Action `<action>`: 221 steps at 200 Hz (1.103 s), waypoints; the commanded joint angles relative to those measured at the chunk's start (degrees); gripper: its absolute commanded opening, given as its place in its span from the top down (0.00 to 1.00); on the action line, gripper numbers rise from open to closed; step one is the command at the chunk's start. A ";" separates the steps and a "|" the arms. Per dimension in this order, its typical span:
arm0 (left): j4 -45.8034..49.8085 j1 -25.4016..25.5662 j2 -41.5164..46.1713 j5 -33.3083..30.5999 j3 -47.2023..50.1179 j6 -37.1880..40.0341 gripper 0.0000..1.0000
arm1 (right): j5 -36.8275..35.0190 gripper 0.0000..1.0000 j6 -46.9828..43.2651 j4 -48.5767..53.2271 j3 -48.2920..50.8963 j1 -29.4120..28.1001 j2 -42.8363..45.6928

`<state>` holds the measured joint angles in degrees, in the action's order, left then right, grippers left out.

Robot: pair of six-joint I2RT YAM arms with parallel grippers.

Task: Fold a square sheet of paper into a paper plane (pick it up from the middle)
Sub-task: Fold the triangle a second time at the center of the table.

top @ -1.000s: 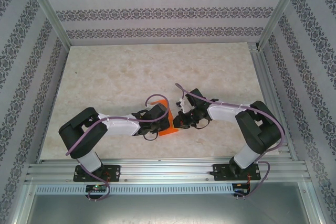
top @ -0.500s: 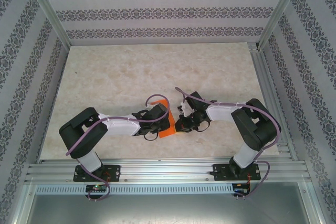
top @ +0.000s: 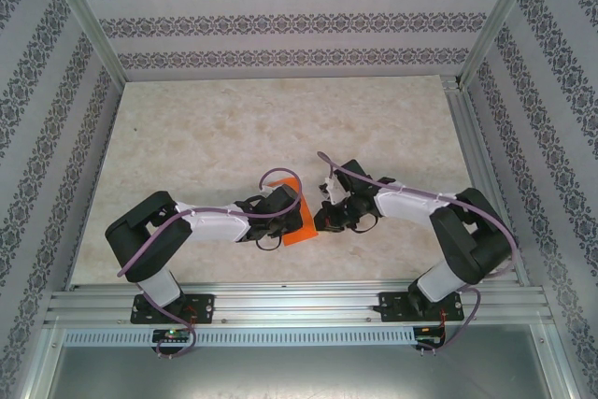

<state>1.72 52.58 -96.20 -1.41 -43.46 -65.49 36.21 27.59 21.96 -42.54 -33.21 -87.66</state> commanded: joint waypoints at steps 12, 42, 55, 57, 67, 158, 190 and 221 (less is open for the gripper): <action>2.78 0.95 -1.27 -0.18 0.20 -0.23 0.85 | -2.35 0.98 0.96 0.83 -2.32 1.07 3.70; 2.75 0.95 -1.20 -0.08 -0.08 -0.09 0.85 | -1.05 0.98 1.33 -0.55 -2.74 -0.34 1.09; 2.77 0.95 -1.27 -0.09 -0.10 -0.13 0.85 | -0.59 0.98 2.13 -2.01 -2.63 -1.15 -0.52; 2.77 0.95 -1.27 -0.09 -0.10 -0.11 0.85 | -0.60 0.98 2.27 -2.31 -2.50 -1.24 -0.74; 2.78 0.96 -1.27 -0.04 -0.09 -0.21 0.85 | -0.61 0.98 2.83 -3.69 -2.24 -1.57 -1.80; 2.49 0.95 -1.45 -0.08 0.01 -0.44 0.85 | -4.72 0.97 0.86 -2.95 -2.31 -2.03 -11.51; 2.68 0.98 -1.44 -0.16 -0.13 -0.36 0.85 | -7.57 0.98 -1.11 1.31 -2.99 -1.92 -10.90; 2.58 0.95 -1.44 -0.08 0.03 -0.46 0.85 | -1.32 0.98 3.94 -5.27 -2.46 -2.45 -5.46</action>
<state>1.69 52.60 -96.23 -1.39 -43.46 -65.49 33.93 28.77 19.46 -45.36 -35.14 -97.01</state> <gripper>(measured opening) 0.151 0.043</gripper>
